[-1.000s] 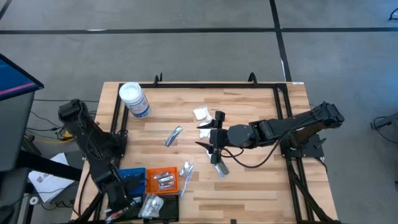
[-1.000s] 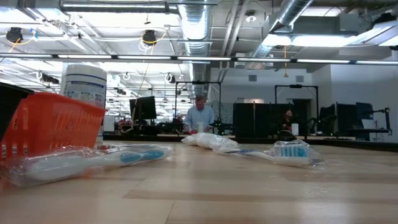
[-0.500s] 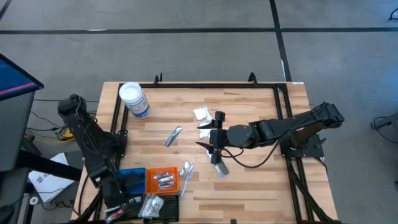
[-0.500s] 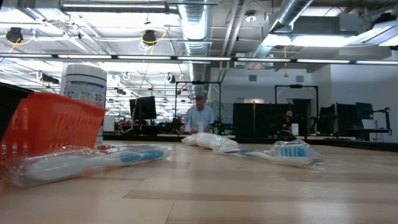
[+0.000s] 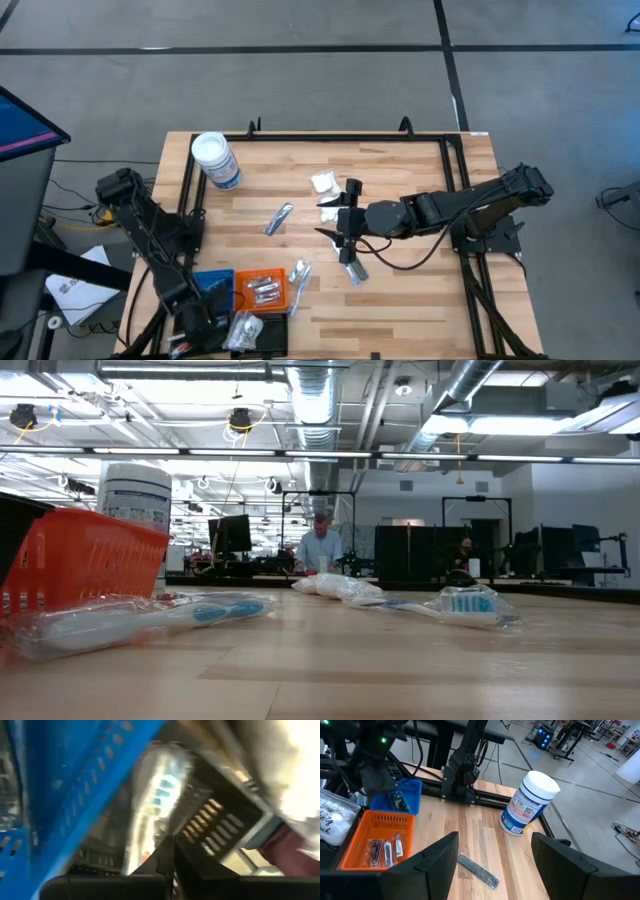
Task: Pick & Place Travel size toiletries
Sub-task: Put the right blue toothbrush into the left black basket
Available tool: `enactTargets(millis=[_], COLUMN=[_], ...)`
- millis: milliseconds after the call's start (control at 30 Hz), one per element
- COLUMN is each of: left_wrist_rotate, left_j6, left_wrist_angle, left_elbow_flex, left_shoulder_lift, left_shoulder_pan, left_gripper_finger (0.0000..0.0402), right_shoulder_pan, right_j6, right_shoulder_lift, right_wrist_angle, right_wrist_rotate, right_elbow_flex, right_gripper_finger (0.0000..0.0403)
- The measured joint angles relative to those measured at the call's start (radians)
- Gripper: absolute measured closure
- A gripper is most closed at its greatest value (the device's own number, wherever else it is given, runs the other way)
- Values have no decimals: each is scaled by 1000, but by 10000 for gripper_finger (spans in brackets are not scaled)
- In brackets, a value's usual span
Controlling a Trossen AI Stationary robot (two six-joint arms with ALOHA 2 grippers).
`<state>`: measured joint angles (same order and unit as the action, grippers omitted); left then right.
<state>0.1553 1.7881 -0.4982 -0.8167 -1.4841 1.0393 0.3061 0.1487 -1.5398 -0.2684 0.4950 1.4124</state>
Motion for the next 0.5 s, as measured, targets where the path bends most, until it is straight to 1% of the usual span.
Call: enactTargets(millis=[167,300,433,500], left_wrist_rotate=[7,49,51,20], left_j6=[35,50,53,53], left_wrist_angle=[0,51,82,86], left_elbow_flex=[70,115,120,111], left_shoulder_lift=[8,16,52,87], left_shoulder_pan=[0,-2,0,1], left_gripper_finger=[401,401,401,401], right_shoulder_pan=[0,0,0,0], right_j6=[0,0,0,0], right_shoulder_lift=[0,0,0,0], right_wrist_angle=[0,0,1,1], right_wrist_rotate=[0,0,0,0], right_elbow_flex=[0,0,0,0], right_gripper_finger=[159,159,159,159])
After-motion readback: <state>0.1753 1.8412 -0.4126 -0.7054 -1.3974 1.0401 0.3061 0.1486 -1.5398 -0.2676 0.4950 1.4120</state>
